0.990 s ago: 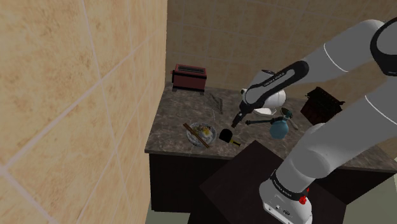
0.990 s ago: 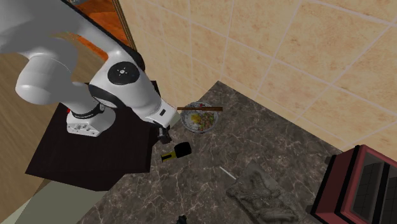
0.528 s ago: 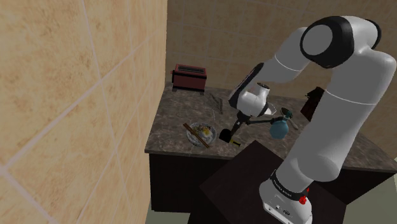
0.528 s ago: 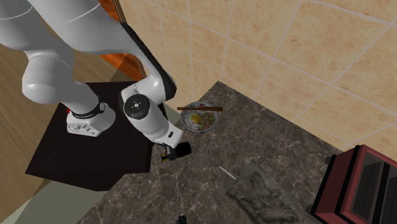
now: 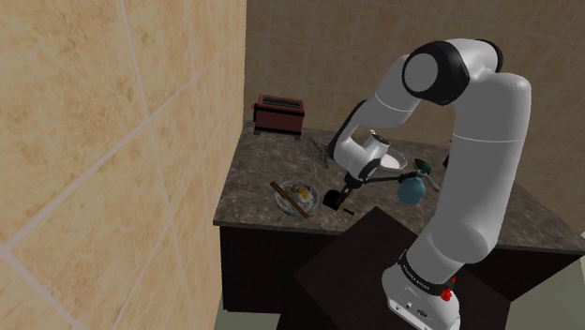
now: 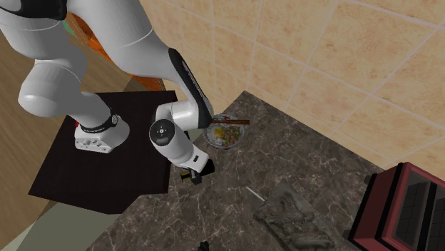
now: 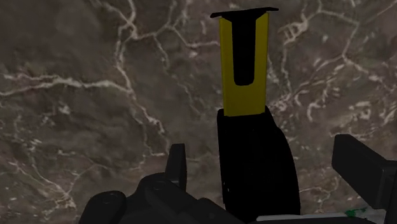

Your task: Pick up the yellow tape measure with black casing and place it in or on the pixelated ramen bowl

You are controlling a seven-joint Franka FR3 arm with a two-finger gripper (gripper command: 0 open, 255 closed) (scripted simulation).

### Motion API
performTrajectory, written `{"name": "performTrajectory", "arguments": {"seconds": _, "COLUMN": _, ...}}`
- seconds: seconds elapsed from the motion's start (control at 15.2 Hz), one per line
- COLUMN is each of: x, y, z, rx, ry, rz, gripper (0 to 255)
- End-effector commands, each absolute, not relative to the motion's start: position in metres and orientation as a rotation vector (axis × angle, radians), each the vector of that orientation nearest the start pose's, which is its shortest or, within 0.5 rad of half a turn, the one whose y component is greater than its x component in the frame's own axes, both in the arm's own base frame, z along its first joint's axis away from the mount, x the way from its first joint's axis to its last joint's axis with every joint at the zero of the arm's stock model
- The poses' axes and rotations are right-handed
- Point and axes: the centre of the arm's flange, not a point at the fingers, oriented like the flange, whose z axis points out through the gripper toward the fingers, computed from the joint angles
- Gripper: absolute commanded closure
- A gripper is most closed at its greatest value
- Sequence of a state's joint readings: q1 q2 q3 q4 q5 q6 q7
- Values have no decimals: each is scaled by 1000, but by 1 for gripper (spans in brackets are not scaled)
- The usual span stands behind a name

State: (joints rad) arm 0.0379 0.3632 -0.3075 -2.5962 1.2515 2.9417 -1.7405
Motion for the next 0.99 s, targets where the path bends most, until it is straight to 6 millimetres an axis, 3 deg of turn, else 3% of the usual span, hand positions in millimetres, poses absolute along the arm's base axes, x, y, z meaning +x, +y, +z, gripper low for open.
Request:
{"name": "performTrajectory", "arguments": {"seconds": 0.0, "x": 353, "y": -177, "z": 126, "rx": -3077, "ry": -408, "rz": -240, "gripper": 0}}
{"name": "performTrajectory", "arguments": {"seconds": 0.46, "x": 353, "y": -177, "z": 126, "rx": -3077, "ry": -408, "rz": -240, "gripper": 0}}
{"name": "performTrajectory", "arguments": {"seconds": 0.53, "x": 353, "y": -177, "z": 126, "rx": -3077, "ry": -408, "rz": -240, "gripper": 255}}
{"name": "performTrajectory", "arguments": {"seconds": 0.92, "x": 353, "y": -177, "z": 126, "rx": -3077, "ry": -408, "rz": -240, "gripper": 255}}
